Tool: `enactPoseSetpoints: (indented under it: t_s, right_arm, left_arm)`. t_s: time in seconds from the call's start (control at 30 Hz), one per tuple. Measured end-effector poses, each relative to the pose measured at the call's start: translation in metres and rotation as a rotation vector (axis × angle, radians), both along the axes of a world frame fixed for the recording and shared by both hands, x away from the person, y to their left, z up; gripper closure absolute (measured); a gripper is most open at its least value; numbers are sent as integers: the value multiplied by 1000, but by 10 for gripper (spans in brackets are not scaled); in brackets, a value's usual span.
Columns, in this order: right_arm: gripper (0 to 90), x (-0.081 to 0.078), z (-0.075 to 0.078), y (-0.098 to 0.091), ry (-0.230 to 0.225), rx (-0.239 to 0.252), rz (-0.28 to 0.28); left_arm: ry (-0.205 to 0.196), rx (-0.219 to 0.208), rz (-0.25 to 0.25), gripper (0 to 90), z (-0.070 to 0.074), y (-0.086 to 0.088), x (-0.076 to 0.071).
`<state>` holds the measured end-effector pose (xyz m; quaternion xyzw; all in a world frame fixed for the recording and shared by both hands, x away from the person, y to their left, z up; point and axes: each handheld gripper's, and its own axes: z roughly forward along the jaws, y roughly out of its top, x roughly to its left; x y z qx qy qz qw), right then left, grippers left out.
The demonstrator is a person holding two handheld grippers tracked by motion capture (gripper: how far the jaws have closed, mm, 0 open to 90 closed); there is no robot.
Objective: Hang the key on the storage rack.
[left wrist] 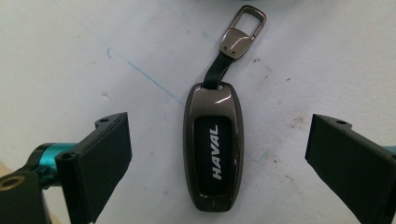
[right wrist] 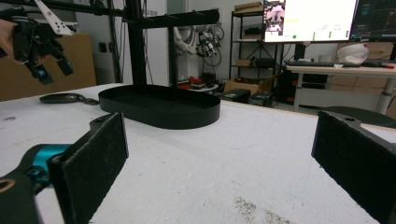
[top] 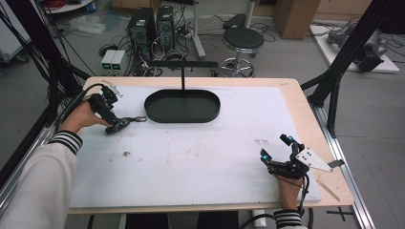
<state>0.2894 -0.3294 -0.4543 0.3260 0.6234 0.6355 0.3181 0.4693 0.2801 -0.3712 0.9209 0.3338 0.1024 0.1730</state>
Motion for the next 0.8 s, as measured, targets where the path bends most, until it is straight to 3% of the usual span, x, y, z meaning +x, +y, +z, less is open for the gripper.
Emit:
enactPoseSetpoints:
  t_s: [0.3,0.47,0.8]
  right_arm:
    - [27,0,0,0,4,2,-2]
    - [27,0,0,0,-1,4,-1]
    - [27,0,0,0,1,6,0]
  left_arm:
    - [46,15,23,87,-11,-1,6]
    - [89,51,37,122,-18,0,8]
    - [108,98,53,178,-24,-2,11]
